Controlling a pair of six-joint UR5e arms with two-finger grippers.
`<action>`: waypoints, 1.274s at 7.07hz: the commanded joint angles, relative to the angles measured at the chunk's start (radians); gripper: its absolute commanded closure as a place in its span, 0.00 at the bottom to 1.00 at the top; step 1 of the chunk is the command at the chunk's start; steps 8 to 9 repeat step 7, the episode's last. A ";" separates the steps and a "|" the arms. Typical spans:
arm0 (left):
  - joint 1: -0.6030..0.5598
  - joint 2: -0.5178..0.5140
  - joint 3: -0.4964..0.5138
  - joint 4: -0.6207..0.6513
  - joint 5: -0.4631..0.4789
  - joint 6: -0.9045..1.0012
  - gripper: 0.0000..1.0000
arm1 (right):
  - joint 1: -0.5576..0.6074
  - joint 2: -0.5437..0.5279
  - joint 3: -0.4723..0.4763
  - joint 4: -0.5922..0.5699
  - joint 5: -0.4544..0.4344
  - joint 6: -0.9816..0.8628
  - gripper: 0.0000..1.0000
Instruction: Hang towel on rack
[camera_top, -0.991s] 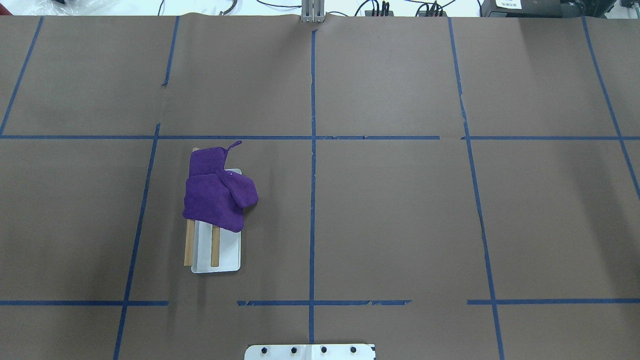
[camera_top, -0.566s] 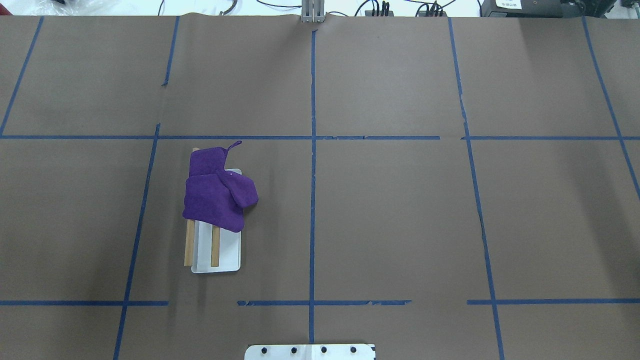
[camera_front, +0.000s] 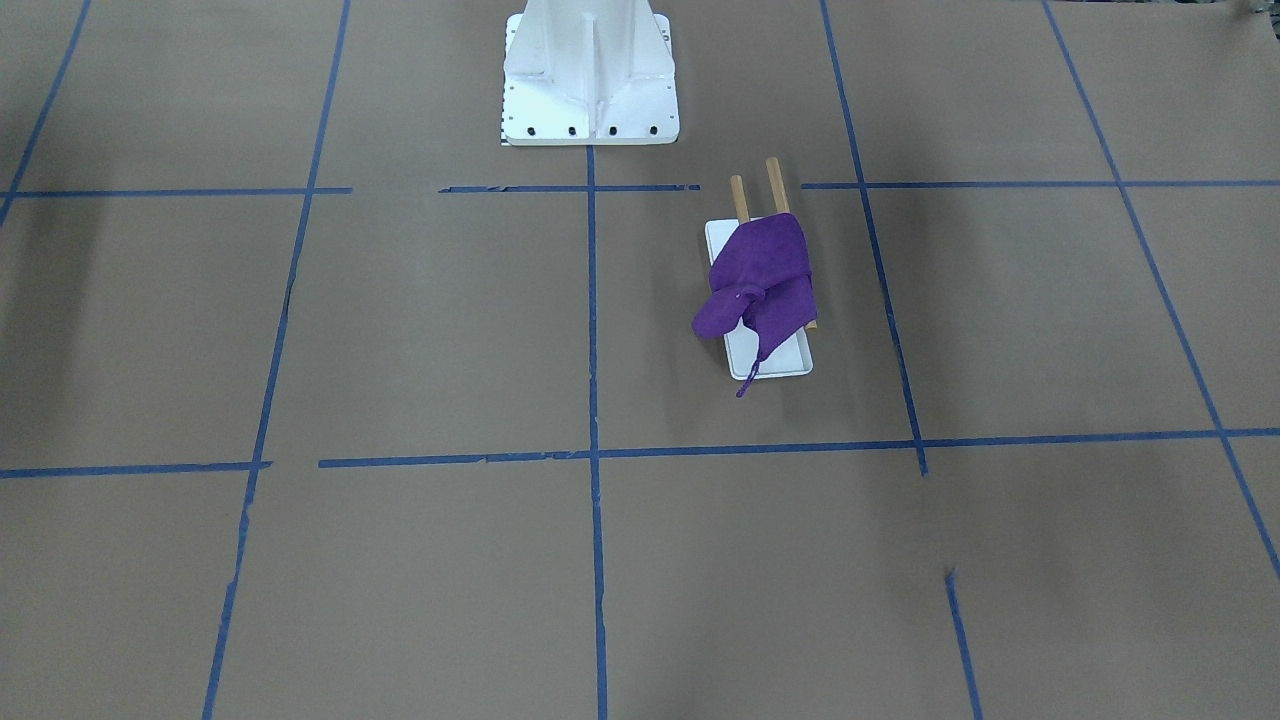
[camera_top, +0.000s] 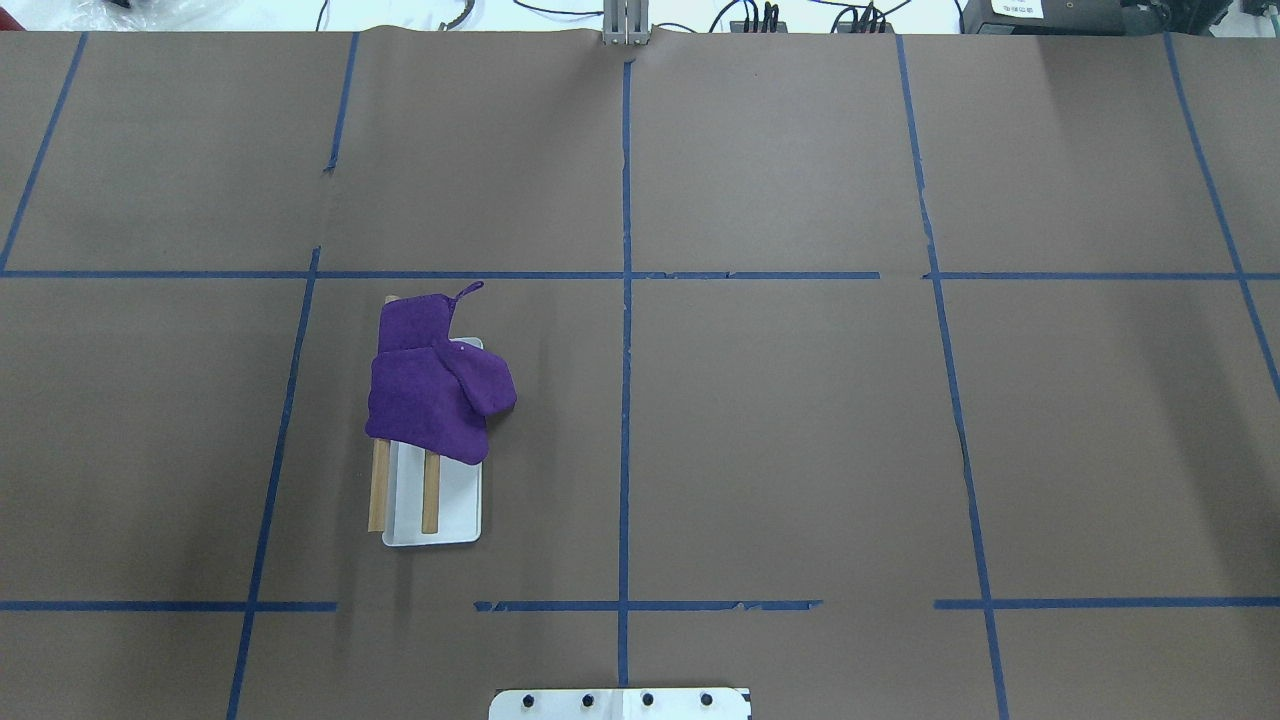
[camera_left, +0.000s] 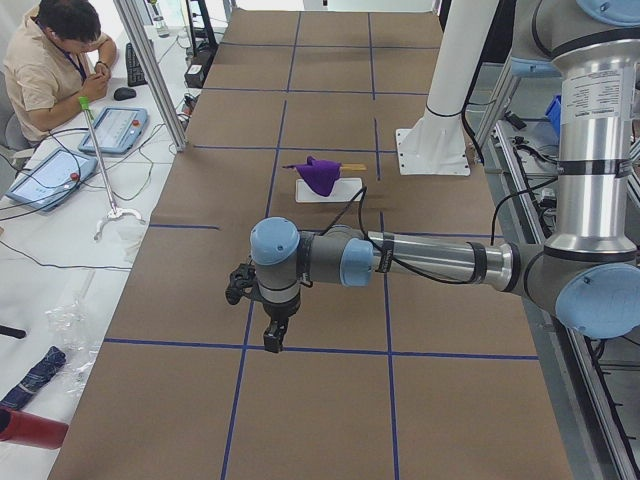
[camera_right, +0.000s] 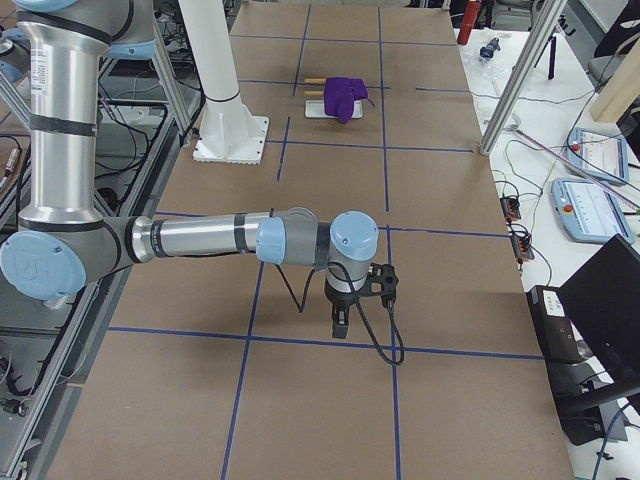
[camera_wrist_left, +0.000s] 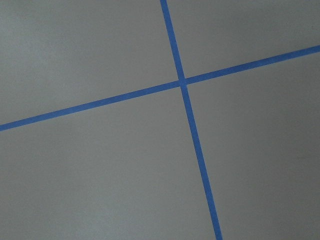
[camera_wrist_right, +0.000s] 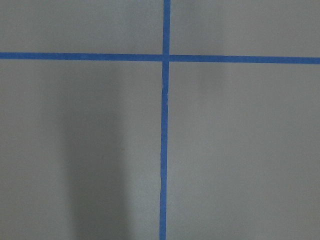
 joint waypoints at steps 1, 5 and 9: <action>0.000 0.000 0.001 0.000 -0.002 -0.002 0.00 | 0.000 -0.001 0.001 0.001 0.000 0.008 0.00; 0.002 -0.002 0.003 0.000 -0.003 -0.002 0.00 | 0.000 0.001 0.002 0.001 0.002 0.010 0.00; 0.002 -0.003 0.001 -0.002 -0.002 -0.002 0.00 | 0.000 -0.001 -0.019 0.049 0.000 0.010 0.00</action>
